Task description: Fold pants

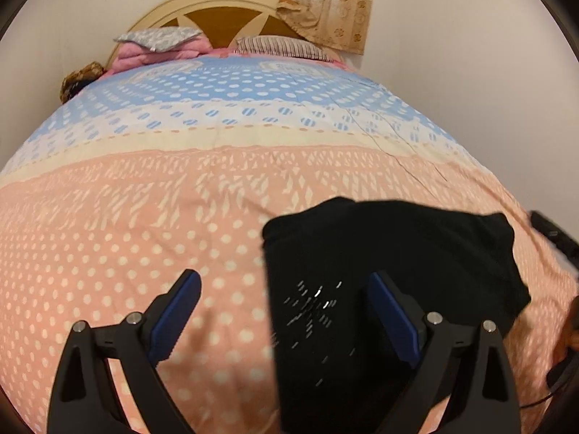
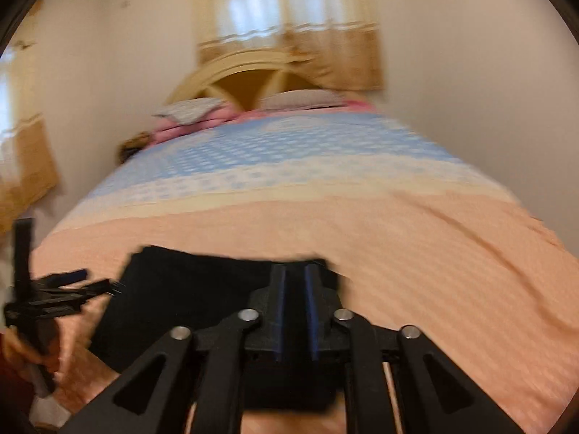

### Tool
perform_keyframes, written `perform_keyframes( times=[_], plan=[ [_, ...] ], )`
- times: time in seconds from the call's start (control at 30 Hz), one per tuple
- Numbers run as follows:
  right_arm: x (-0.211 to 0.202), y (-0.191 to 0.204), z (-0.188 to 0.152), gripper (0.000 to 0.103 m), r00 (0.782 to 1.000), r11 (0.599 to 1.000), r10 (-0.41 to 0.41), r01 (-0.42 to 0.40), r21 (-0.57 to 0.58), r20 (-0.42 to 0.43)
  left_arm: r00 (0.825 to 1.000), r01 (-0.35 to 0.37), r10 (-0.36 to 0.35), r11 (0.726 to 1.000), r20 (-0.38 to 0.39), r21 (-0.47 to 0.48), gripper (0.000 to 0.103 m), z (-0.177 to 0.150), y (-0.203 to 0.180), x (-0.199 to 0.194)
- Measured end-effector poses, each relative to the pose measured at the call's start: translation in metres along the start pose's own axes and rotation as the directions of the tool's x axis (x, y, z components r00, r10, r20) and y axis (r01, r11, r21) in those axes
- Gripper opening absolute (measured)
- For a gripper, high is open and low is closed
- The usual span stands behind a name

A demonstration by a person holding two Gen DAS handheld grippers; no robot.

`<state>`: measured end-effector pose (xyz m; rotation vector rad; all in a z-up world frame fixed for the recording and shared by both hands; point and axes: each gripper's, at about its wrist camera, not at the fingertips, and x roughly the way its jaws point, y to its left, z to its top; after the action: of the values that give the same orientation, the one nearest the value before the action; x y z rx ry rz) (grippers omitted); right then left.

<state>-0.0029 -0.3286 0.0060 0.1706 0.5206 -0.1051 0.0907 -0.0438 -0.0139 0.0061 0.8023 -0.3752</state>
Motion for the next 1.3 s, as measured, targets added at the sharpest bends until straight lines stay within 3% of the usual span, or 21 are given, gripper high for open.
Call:
perform_keyframes(
  times=[0.03, 0.1, 0.2, 0.33, 0.43, 0.5, 0.57, 0.6, 0.7, 0.8, 0.87, 0.93, 1.07, 1.23, 1.3],
  plan=[
    [0.019, 0.0, 0.004, 0.027, 0.999, 0.999, 0.039, -0.039, 0.013, -0.025, 1.0, 0.002, -0.002, 1.0, 0.003, -0.003, 0.096, 0.002, -0.004, 0.004],
    [0.064, -0.005, 0.007, 0.027, 0.992, 0.997, 0.069, -0.065, 0.042, -0.106, 1.0, -0.02, 0.019, 0.999, 0.014, 0.027, 0.096, 0.004, -0.016, 0.013],
    [0.111, -0.027, 0.0, 0.027, 0.983, 0.994, 0.03, -0.01, 0.111, -0.179, 0.993, -0.113, 0.116, 0.988, -0.027, 0.11, 0.098, -0.003, -0.029, 0.036],
    [0.117, -0.047, -0.001, 0.027, 0.979, 0.965, 0.121, -0.077, 0.252, -0.162, 0.995, -0.076, 0.08, 0.996, -0.063, 0.054, 0.1, -0.008, -0.018, 0.042],
    [0.08, -0.046, 0.004, 0.027, 0.985, 0.941, 0.169, -0.148, 0.304, -0.043, 0.994, -0.057, 0.058, 0.998, -0.087, 0.022, 0.1, -0.004, -0.01, 0.033],
    [0.048, -0.045, 0.0, 0.04, 0.988, 0.947, 0.153, -0.153, 0.281, 0.022, 0.995, -0.049, 0.049, 0.999, -0.086, 0.008, 0.1, -0.004, -0.007, 0.025],
    [0.031, -0.045, -0.008, 0.077, 0.994, 0.958, 0.1, -0.11, 0.264, 0.054, 0.997, -0.046, 0.045, 0.999, -0.067, 0.0, 0.1, -0.007, -0.004, 0.017],
    [0.021, -0.046, -0.016, 0.079, 0.996, 0.965, 0.05, -0.066, 0.254, 0.069, 0.997, -0.05, 0.05, 0.999, -0.065, -0.005, 0.1, -0.008, -0.003, 0.015],
    [0.019, -0.055, -0.037, 0.079, 1.0, 0.967, 0.003, -0.006, 0.254, 0.013, 0.995, -0.047, 0.045, 0.999, -0.086, -0.025, 0.1, -0.012, 0.0, 0.02],
    [0.035, -0.071, -0.062, 0.079, 0.992, 0.929, 0.07, -0.027, 0.368, -0.105, 0.99, 0.001, -0.011, 0.998, -0.143, -0.07, 0.1, -0.018, -0.001, 0.029],
    [0.031, -0.067, -0.067, 0.079, 0.994, 0.936, 0.062, -0.029, 0.351, -0.085, 0.987, 0.05, -0.066, 0.993, -0.149, -0.105, 0.1, -0.022, -0.002, 0.028],
    [0.033, -0.063, -0.065, 0.079, 0.992, 0.941, 0.054, -0.011, 0.338, -0.117, 0.982, 0.09, -0.109, 0.988, -0.152, -0.124, 0.1, -0.025, -0.006, 0.028],
    [0.037, -0.051, -0.07, 0.079, 0.982, 0.933, 0.141, -0.09, 0.348, -0.124, 0.976, 0.149, -0.171, 0.977, -0.138, -0.151, 0.1, -0.029, -0.008, 0.025],
    [0.03, -0.038, -0.079, 0.079, 0.985, 0.952, 0.125, -0.086, 0.293, -0.115, 0.981, 0.129, -0.146, 0.983, -0.13, -0.133, 0.101, -0.035, -0.019, 0.026],
    [0.029, -0.039, -0.079, 0.067, 0.985, 0.949, 0.131, -0.093, 0.3, -0.111, 0.982, 0.117, -0.13, 0.988, -0.134, -0.105, 0.101, -0.037, -0.024, 0.026]
  ],
)
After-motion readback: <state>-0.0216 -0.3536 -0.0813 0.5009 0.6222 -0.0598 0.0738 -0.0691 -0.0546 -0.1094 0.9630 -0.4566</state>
